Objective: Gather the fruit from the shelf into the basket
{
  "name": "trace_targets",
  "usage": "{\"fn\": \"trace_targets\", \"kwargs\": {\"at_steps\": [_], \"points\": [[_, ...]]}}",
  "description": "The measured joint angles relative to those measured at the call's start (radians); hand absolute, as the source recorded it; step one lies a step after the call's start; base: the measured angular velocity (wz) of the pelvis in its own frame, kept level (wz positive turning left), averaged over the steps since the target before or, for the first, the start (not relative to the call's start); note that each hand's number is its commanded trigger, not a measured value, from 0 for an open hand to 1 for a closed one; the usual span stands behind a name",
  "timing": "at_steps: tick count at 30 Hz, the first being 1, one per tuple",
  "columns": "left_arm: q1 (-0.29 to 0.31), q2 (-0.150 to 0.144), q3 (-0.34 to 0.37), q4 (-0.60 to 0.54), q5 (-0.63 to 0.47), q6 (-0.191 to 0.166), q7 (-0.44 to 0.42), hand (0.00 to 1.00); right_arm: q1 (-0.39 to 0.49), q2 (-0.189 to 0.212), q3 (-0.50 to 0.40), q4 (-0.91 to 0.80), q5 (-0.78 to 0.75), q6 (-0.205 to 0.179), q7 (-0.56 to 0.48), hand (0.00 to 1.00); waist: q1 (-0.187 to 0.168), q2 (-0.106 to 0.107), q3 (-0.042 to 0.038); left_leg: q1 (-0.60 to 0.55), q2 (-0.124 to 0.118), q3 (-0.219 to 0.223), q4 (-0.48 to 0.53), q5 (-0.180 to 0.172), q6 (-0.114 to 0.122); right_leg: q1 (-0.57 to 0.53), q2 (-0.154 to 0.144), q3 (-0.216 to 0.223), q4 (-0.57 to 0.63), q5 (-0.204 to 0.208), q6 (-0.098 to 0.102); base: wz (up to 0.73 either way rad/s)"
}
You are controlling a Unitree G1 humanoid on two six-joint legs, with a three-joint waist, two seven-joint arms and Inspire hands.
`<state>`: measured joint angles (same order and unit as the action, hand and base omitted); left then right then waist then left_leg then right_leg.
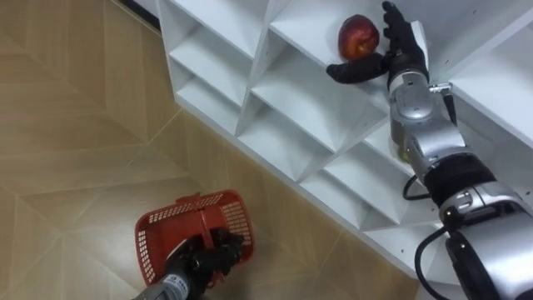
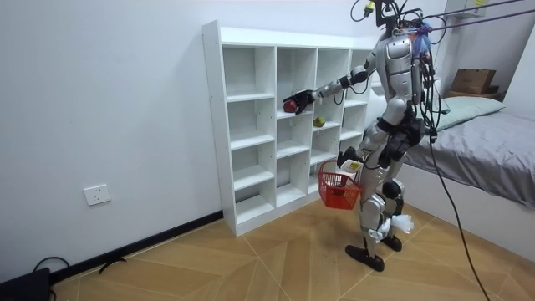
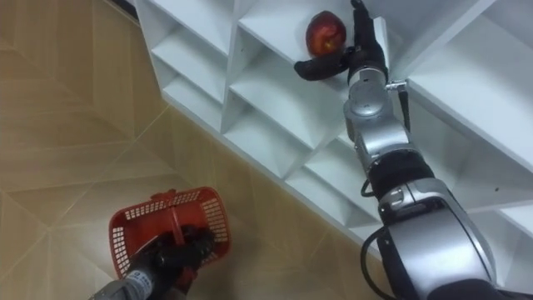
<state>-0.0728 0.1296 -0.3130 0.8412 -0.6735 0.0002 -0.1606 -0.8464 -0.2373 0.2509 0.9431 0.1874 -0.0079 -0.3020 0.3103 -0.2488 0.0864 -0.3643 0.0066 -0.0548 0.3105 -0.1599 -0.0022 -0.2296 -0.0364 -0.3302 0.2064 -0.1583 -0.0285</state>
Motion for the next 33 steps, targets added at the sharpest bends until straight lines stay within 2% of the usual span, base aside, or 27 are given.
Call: {"fn": "trace_targets", "kwargs": {"at_steps": [2, 4, 5, 6, 8, 26, 33], "points": [[0.0, 0.0, 0.0, 0.0, 0.0, 0.0, 0.0, 1.0, 0.0, 0.0, 0.0, 0.001, -0.002, 0.0, 0.002, 0.69, 0.0, 0.001, 0.0003, 0.0, 0.001, 0.001, 0.0, 0.001, 0.0, 0.0, -0.003, 0.001, 0.0, 0.0, 0.0, 0.0], [0.0, 0.0, -0.001, 0.0, 0.0, 0.0, 0.0, 1.0, 0.0, 0.0, 0.0, 0.001, -0.006, 0.0, 0.001, 0.85, 0.0, 0.001, 0.0003, 0.001, 0.002, 0.001, 0.0, 0.001, 0.0, 0.0, -0.006, 0.001, 0.001, 0.0, 0.0, 0.0], [0.0, 0.0, -0.001, 0.0, 0.0, 0.0, 0.0, 1.0, 0.0, 0.0, -0.001, 0.001, -0.011, -0.003, 0.0, 0.87, 0.001, 0.001, 0.0003, 0.002, 0.002, 0.001, 0.0, 0.001, 0.0, 0.0, -0.006, 0.001, 0.002, 0.0, 0.0, 0.0], [0.001, 0.0, -0.003, 0.001, 0.0, 0.0, 0.0, 1.0, -0.001, 0.0, -0.003, 0.001, -0.022, -0.005, -0.002, 0.94, 0.002, 0.001, 0.0004, 0.002, 0.002, 0.002, -0.001, 0.001, 0.001, 0.0, -0.006, 0.001, 0.003, 0.0, 0.0, 0.0], [0.0, 0.0, -0.003, 0.001, 0.0, 0.0, 0.0, 1.0, -0.002, -0.001, -0.011, 0.001, -0.038, -0.007, -0.005, 1.0, 0.003, 0.001, 0.0005, 0.004, 0.002, 0.002, -0.001, 0.002, 0.001, 0.0, -0.006, 0.001, 0.006, 0.0, 0.0, 0.0], [0.004, -0.003, -0.006, 0.01, -0.002, 0.0, 0.0, 1.0, -0.012, 0.0, -0.01, 0.024, -0.075, -0.013, 0.026, 1.0, 0.006, 0.005, -0.0004, 0.013, -0.001, 0.01, -0.005, 0.003, 0.002, 0.001, -0.003, 0.004, 0.014, 0.0, 0.0, 0.0], [0.002, -0.002, -0.006, 0.015, -0.002, 0.0, 0.0, 1.0, -0.024, 0.0, -0.006, 0.041, -0.075, -0.004, 0.032, 1.0, 0.005, 0.003, -0.0011, 0.016, -0.003, 0.01, -0.008, 0.009, 0.002, 0.003, -0.004, 0.002, 0.015, 0.001, -0.002, 0.0]]}}
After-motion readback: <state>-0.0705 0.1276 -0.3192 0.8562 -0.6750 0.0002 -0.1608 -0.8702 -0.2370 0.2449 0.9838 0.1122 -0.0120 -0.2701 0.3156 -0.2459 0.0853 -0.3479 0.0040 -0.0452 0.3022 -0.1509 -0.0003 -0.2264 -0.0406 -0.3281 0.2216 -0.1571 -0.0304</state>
